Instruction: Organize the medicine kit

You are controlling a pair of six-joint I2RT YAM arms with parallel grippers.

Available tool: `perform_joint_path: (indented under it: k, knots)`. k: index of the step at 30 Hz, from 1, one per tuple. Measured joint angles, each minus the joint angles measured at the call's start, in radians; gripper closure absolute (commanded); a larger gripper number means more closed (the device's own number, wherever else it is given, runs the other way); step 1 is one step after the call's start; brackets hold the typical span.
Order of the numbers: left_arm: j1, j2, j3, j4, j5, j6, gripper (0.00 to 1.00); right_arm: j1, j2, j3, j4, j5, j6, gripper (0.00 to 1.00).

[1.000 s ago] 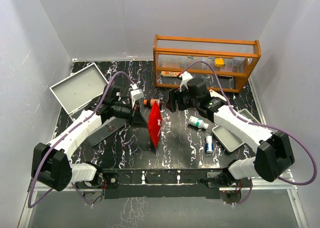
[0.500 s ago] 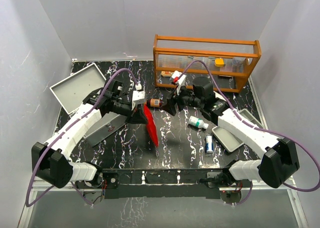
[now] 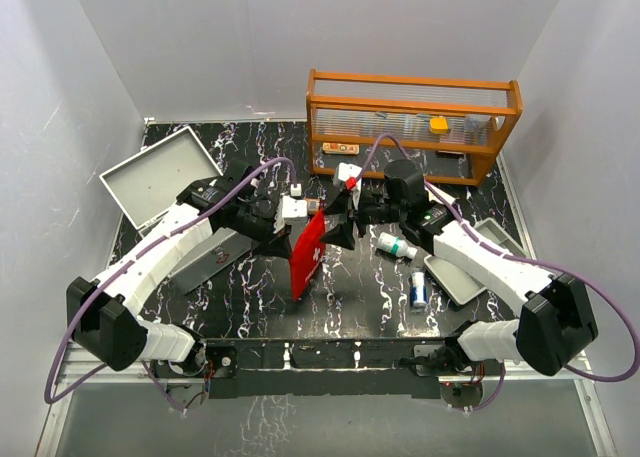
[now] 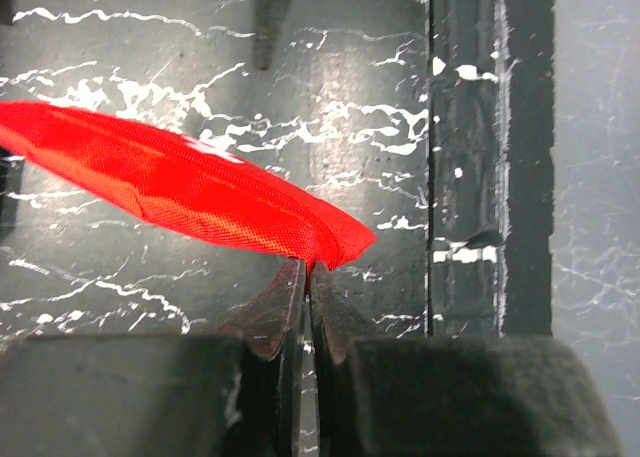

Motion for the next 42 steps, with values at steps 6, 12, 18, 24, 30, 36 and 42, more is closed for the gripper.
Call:
perform_joint_path:
  k: [6,12,18,24,30,36,42]
  knots:
    - [-0.045,0.011,0.059,-0.046,-0.142,0.027,1.00,0.007,0.033,-0.031,0.044,-0.065,-0.031,0.31]
    - [-0.103,0.013,0.074,-0.060,-0.252,0.056,1.00,0.033,0.063,-0.033,0.074,-0.065,-0.057,0.31]
    - [-0.129,0.008,0.074,-0.051,-0.320,0.084,1.00,0.047,0.111,-0.033,0.082,-0.076,-0.094,0.31]
    - [-0.132,-0.018,0.074,-0.027,-0.354,0.121,1.00,0.049,0.180,-0.013,0.018,-0.074,-0.158,0.32]
    - [-0.136,-0.046,0.060,0.000,-0.385,0.154,1.00,0.051,0.183,0.014,-0.019,-0.055,-0.186,0.32]
    - [-0.143,-0.072,0.053,0.016,-0.406,0.187,1.00,0.051,0.161,0.021,-0.006,-0.044,-0.183,0.31]
    - [-0.154,-0.103,0.038,0.043,-0.417,0.215,1.00,0.051,0.167,0.045,-0.005,-0.053,-0.188,0.31]
